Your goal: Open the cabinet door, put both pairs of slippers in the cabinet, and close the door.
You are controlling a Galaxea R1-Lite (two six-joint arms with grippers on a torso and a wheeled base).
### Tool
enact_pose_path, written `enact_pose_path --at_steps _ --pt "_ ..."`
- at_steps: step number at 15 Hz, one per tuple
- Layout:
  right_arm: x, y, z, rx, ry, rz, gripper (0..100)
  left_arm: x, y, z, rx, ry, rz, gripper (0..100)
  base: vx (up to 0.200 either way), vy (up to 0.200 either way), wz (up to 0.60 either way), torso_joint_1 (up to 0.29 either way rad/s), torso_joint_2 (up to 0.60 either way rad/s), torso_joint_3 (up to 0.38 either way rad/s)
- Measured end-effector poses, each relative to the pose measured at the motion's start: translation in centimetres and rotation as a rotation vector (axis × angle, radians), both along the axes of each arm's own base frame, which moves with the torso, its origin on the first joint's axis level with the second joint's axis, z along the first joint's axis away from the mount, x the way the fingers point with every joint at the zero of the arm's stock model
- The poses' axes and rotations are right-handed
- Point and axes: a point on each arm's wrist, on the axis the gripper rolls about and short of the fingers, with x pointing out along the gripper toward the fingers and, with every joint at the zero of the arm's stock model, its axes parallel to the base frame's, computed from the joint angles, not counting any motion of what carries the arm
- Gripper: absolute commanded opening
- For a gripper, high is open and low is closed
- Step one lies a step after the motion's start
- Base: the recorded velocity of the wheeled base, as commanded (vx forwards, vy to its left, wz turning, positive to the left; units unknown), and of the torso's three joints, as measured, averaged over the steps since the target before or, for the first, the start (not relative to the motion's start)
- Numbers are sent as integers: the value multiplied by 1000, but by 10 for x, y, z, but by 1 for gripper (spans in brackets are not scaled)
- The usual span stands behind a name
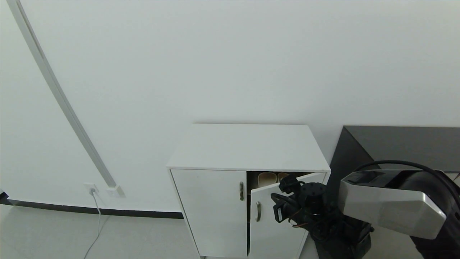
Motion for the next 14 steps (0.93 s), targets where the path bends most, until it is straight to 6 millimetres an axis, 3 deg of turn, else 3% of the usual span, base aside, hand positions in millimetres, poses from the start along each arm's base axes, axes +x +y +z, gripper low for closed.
enact_pose_path --at_steps 14 --pt "50 7 14 22 -41 -61 0 0 0 0 0 0 0 0 0 0 0 0 0 0"
